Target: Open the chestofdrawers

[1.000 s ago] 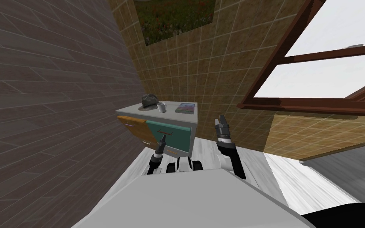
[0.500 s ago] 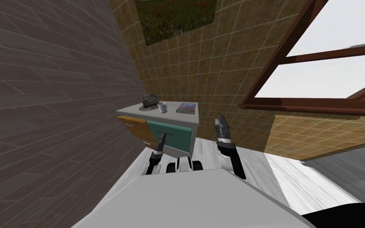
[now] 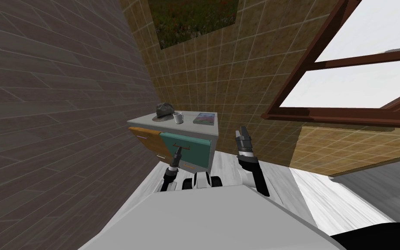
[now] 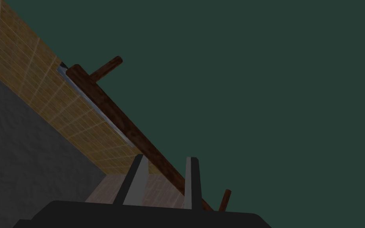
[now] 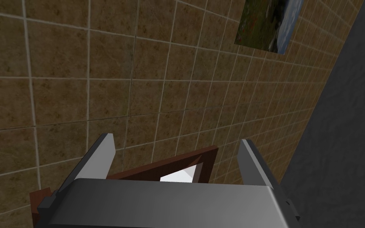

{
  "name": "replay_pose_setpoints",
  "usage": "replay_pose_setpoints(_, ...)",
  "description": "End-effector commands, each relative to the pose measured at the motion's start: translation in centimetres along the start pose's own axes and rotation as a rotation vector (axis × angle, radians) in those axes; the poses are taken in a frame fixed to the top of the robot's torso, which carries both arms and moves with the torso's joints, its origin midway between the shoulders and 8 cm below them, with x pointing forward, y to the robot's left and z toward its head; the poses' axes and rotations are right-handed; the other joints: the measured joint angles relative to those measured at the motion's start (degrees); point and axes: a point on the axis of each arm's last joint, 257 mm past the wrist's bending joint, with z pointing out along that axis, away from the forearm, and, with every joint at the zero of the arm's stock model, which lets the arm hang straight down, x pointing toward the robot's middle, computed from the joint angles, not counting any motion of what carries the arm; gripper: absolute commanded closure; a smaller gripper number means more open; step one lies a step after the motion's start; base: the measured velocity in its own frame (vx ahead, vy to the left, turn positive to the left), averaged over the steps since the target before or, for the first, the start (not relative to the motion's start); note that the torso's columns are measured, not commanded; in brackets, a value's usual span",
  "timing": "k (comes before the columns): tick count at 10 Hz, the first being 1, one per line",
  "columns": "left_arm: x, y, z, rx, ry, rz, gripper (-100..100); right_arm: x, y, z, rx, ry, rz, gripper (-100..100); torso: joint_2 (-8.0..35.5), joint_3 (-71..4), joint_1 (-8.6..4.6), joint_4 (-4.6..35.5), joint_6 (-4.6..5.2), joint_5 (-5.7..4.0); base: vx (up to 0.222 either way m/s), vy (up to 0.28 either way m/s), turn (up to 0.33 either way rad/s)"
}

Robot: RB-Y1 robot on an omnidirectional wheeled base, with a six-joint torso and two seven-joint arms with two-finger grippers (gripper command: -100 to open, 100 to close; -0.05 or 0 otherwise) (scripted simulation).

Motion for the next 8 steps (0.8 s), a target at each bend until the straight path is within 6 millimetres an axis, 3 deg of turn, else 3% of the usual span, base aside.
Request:
replay_pose_setpoints(1, 0.2, -0.1, -0.4, 0.004, -0.003, 0.001, 100, 0.0, 0.0, 0.0, 0.0, 0.0, 0.0, 0, -0.11, -0.05, -0.01, -0.11, 0.02, 0.04, -0.004, 0.011, 0.002)
replay_pose_setpoints(5, -0.8, -0.4, 0.9, 0.005, 0.012, 0.001, 100, 0.0, 0.0, 0.0, 0.0, 0.0, 0.0, 0, 0.38, 0.17, 0.05, 0.21, -0.02, 0.02, -0.153, 0.018, 0.029)
replay_pose_setpoints(8, -1.3, 0.8, 0.4, -0.016, 0.004, 0.003, 100, 0.0, 0.0, 0.0, 0.0, 0.0, 0.0, 0, -0.05, -0.11, -0.14, 0.09, 0.12, -0.04, -0.092, 0.013, -0.067)
